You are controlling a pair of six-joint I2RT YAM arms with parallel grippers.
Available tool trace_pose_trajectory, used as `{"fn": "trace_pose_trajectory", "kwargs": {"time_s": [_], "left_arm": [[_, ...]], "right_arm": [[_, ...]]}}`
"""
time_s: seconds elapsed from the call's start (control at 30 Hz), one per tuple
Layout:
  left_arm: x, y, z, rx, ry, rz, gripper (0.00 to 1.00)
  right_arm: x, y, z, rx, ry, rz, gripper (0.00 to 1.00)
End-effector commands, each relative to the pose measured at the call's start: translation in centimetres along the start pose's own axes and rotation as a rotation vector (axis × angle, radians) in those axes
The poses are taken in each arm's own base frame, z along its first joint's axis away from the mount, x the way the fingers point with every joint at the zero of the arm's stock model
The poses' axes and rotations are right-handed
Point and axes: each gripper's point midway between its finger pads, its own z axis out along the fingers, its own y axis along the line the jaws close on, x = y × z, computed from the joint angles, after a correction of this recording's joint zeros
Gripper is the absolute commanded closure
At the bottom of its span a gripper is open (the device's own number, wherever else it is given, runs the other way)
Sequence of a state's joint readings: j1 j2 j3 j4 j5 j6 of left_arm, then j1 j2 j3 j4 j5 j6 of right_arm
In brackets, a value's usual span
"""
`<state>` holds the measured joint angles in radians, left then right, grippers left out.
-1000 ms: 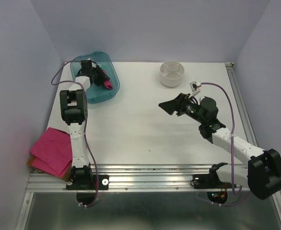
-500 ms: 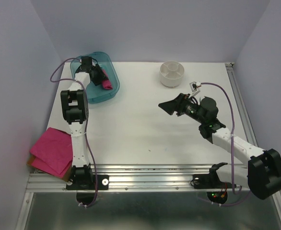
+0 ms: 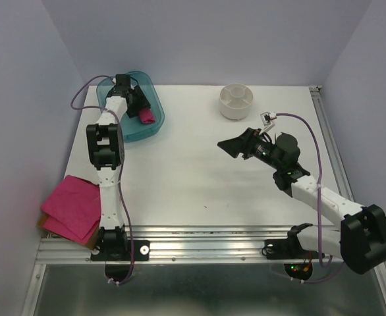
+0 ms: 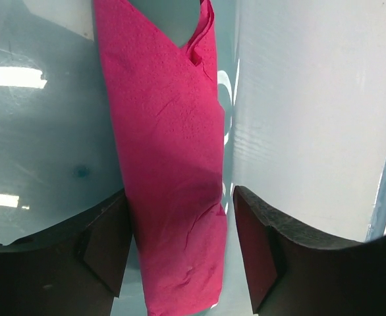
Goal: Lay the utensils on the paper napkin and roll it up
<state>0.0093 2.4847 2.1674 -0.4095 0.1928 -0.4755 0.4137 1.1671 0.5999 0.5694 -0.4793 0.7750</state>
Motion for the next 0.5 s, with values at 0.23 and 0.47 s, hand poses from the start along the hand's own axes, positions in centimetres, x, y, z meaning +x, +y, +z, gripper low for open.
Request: {"fn": "trace_pose_trajectory", "kwargs": {"time_s": [0.23,0.47], "left_arm": [[3.7,-0.1,1.9,-0.068,0.108,0.103,0.28],[1.5,-0.1,-0.4,-0.076,0.027,0.094,0.23]], "right_arm": [[-2.0,2.4,0.5,-0.076,-0.05,-0.048,0.0],[-2.1,2.6,0.5,-0.081,-0.045,-0.052,0.0]]}}
